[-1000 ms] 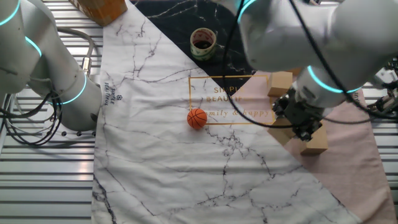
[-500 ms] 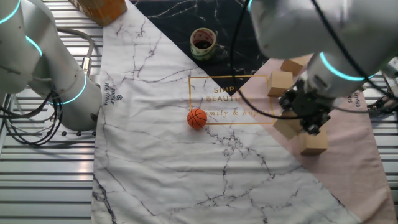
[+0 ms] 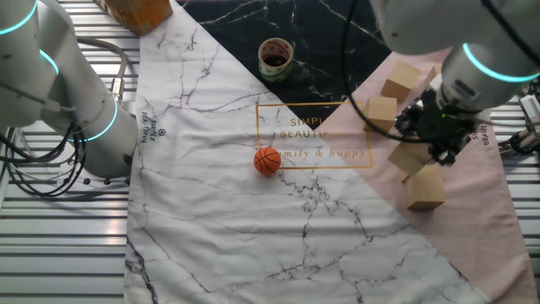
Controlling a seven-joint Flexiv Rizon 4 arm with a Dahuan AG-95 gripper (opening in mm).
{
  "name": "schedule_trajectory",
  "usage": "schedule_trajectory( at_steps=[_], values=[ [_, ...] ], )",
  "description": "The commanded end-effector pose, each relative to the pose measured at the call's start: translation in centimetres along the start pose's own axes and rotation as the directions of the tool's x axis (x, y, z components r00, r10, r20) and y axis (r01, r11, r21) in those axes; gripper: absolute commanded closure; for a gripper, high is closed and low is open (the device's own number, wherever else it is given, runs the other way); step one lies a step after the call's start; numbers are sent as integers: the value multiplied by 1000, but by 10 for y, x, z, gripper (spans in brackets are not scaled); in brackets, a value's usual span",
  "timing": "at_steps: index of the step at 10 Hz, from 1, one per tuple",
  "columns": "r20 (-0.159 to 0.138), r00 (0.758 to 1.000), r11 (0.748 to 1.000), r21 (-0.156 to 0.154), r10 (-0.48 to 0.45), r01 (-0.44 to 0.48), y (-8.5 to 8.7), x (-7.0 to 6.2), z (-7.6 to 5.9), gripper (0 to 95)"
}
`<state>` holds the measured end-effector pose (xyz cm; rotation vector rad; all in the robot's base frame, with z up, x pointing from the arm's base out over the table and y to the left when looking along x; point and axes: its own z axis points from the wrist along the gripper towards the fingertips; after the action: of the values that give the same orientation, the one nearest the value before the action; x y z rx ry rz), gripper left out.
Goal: Stack the blocks into a pyramid shape
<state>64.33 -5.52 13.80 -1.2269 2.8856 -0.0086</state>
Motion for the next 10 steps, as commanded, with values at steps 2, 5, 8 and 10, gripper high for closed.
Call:
schedule_trajectory(
  at_steps=[2,5,8,10],
  values=[
    [-1,987,987,-6,-162,162,5,-46,-1,950],
    [0,971,971,-5,-237,237,14,-81,-3,950],
    [6,944,944,-15,-329,329,26,-110,-4,950],
    [41,921,921,-35,-387,389,29,-117,-3,950]
  ],
)
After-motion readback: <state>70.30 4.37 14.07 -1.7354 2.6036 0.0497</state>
